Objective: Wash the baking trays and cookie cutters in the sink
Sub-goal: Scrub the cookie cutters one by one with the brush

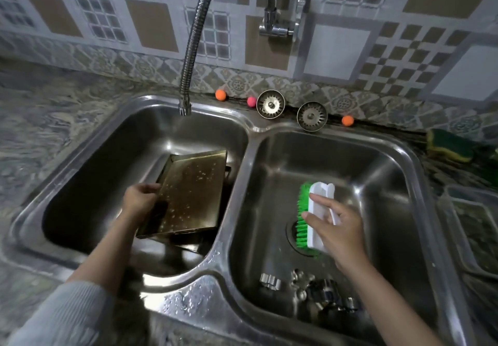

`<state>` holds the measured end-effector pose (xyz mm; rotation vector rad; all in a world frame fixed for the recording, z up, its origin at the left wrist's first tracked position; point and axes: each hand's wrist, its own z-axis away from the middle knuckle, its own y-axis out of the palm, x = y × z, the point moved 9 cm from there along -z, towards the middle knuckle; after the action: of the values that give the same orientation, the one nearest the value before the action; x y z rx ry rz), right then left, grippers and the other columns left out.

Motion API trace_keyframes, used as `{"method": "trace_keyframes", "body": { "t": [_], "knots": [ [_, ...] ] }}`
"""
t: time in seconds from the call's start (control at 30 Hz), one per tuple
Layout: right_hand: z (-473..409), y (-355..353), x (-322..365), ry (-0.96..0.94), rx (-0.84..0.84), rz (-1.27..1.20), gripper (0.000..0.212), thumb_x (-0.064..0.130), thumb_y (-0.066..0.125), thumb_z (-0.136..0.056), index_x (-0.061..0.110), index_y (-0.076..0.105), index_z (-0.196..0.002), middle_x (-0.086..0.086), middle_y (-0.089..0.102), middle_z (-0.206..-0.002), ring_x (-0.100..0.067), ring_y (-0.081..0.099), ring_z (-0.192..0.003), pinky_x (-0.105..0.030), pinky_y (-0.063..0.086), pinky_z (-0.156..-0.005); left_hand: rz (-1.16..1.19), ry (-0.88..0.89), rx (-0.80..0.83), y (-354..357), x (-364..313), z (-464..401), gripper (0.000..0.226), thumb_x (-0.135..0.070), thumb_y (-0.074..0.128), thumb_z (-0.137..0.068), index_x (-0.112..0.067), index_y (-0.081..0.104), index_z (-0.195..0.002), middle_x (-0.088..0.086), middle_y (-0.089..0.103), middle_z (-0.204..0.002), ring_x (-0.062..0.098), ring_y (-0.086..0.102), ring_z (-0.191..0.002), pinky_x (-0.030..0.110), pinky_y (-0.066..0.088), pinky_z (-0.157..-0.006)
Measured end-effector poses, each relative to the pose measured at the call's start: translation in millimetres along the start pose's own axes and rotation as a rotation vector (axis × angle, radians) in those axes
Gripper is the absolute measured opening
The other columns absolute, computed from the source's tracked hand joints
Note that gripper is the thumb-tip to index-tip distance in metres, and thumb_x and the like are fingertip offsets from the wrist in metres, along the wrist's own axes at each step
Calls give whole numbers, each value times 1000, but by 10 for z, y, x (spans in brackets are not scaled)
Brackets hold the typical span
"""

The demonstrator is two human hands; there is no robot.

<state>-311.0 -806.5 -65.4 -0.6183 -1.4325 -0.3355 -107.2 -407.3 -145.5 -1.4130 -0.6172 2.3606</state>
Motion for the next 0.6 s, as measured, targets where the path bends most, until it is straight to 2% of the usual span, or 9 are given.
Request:
{"method": "trace_keyframes", "body": {
  "t": [0.1,0.2,0.27,0.33,0.4,0.47,0.53,0.6],
  "knots": [
    [30,-66,-82,32,-21,-11,40,-7,76,-71,22,68,-97,17,62,-93,21,57,-72,0,42,-61,-85,-22,48,89,119,-102,25,3,60,-84,-10,66,-104,13,64,-103,26,62,-91,38,52,-79],
    [72,-170,-138,44,-32,5,40,-4,77,-71,25,68,-98,11,63,-98,21,57,-75,-1,43,-62,-236,26,72,163,99,-166,28,2,62,-82,-10,66,-107,13,65,-101,25,61,-85,30,49,-63],
    [106,-262,-152,47,-39,14,41,-3,78,-71,26,69,-98,5,65,-102,20,58,-76,-1,43,-63,-381,97,85,256,-12,-188,31,-3,60,-83,-8,65,-114,16,66,-109,32,63,-93,36,53,-74],
    [139,-336,-150,43,-24,34,43,-1,79,-71,31,69,-98,1,65,-109,15,60,-83,-1,43,-67,-456,196,58,368,-236,-103,36,-10,60,-86,-7,60,-122,21,66,-113,37,63,-100,41,50,-83],
    [181,-398,-160,35,5,47,52,1,80,-70,32,67,-109,4,62,-118,7,59,-95,-1,44,-72,-390,360,14,507,-600,210,39,-12,62,-86,-8,58,-124,18,66,-110,36,62,-101,40,48,-84],
    [231,-436,-161,27,40,53,62,2,80,-70,29,60,-123,13,56,-122,10,56,-101,-1,43,-77,-262,549,32,716,-959,680,36,-13,65,-84,-10,61,-119,7,66,-109,24,62,-101,34,49,-88],
    [272,-461,-146,4,64,46,66,1,79,-71,27,57,-127,19,53,-122,20,52,-101,-2,44,-79,-222,669,221,1091,-1154,1175,32,-15,67,-84,-14,63,-115,1,66,-108,16,62,-98,29,49,-89],
    [307,-483,-142,-7,74,35,66,0,79,-71,27,57,-127,22,54,-121,22,51,-101,-3,44,-81,-369,702,513,1628,-1139,1596,32,-22,69,-84,-16,62,-115,1,66,-106,13,63,-93,26,50,-87]
  ]
}}
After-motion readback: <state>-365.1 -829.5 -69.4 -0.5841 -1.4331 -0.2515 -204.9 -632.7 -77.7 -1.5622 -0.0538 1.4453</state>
